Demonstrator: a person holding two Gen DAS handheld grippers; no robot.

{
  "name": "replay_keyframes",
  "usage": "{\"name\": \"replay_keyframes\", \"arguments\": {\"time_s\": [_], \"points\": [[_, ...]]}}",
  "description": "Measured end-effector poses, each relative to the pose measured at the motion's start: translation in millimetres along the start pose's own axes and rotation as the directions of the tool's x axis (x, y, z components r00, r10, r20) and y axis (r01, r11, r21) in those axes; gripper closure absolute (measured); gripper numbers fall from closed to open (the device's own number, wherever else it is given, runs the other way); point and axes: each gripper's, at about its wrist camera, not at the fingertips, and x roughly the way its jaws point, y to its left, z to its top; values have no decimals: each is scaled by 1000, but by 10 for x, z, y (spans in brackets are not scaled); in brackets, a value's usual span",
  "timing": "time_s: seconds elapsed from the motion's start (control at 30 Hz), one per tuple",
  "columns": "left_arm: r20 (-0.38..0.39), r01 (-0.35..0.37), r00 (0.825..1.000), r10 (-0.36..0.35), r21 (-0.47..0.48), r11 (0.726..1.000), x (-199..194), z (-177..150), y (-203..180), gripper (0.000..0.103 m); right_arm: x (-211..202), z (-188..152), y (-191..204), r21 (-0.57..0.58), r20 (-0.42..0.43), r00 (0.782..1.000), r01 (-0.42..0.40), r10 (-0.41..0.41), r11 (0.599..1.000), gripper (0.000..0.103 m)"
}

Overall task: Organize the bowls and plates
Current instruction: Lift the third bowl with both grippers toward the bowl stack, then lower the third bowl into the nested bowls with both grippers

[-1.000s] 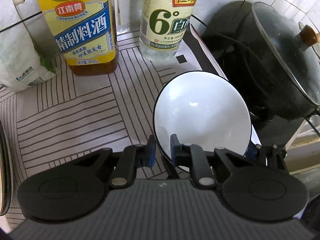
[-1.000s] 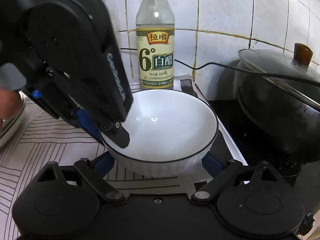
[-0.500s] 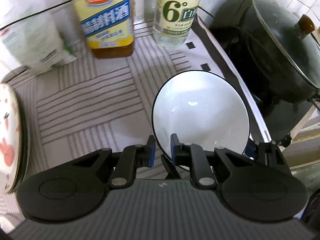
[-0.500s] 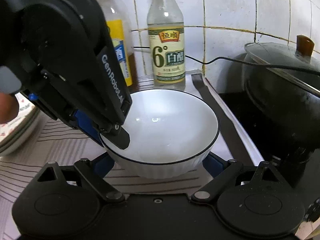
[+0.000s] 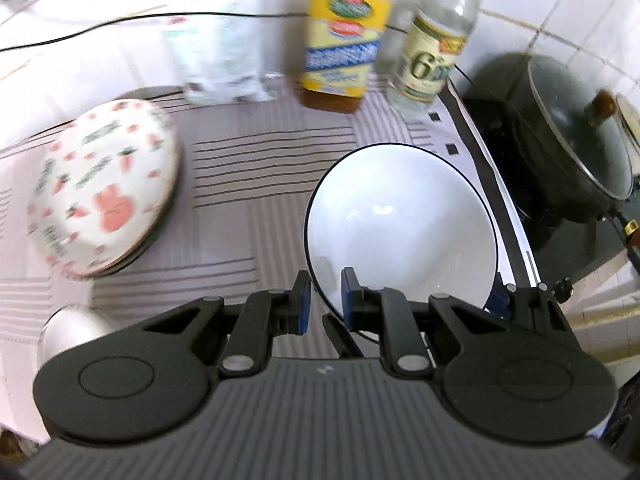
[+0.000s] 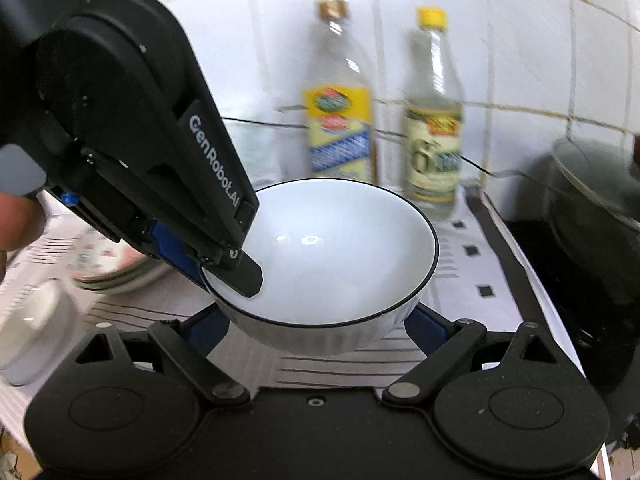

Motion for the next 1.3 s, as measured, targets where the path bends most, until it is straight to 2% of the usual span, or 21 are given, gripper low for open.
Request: {"name": "replay_keyframes", "arguments": {"time_s": [0.27,0.53,0.77,0.93,1.17,1.3], "points": [[51,-44,998,49,-82,996,-574,-360,402,89,-349,149,460,-110,31,992,-116,120,987,6],[60,-85,994,96,-168,982,-808,-678,768,89,-484,213,808,-217,7,970,-234,242,948,6],[37,-116,991,128,-234,965,-813,-854,1079,89,-398,184,1096,-295,-37,951,-305,308,905,6],[0,-153,987,159,-266,952,-768,-901,1289,89,-349,112,1299,-300,-70,937,-348,343,888,6],[-64,-177,984,165,-331,927,-641,-977,1595,88,-209,49,1542,-316,-144,917,-398,371,861,6],[-93,-166,986,141,-380,910,-532,-1056,1767,87,-146,-12,1676,-332,-185,907,-419,378,845,6]]}}
